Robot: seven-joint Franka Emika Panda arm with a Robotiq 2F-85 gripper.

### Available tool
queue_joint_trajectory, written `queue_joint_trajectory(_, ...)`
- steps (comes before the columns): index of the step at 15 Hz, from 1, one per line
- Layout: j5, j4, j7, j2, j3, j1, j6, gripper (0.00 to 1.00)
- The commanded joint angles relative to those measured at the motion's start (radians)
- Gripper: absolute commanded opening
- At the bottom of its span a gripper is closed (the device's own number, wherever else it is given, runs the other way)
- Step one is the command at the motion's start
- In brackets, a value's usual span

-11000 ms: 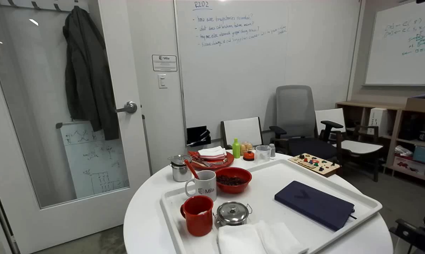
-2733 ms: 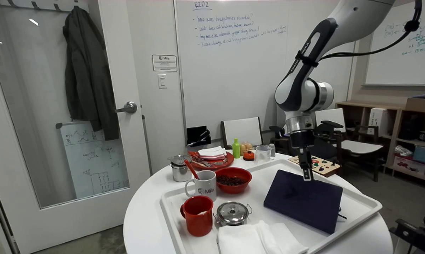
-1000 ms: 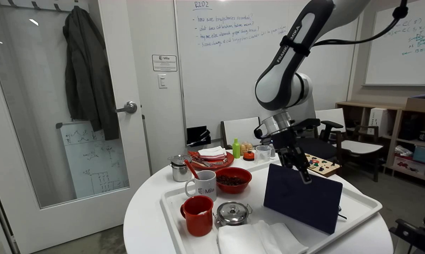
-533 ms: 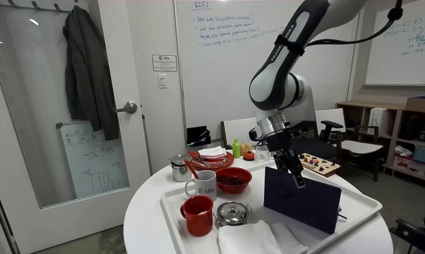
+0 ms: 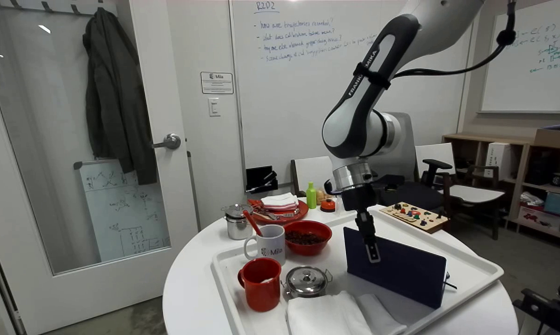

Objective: Open the blue book

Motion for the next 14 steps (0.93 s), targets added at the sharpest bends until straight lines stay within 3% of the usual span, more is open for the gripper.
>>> queue_joint_trajectory(1,0.025,0.017,0.120,0.026,-0.004,0.020,0.057,1.00)
queue_joint_trajectory(7,-0.007,0.016,0.245,0.035,-0.002,0.046,0.092,1.00)
queue_joint_trajectory(14,-0.046,0.025,0.238,0.036,0.012,0.091,0.049,1.00)
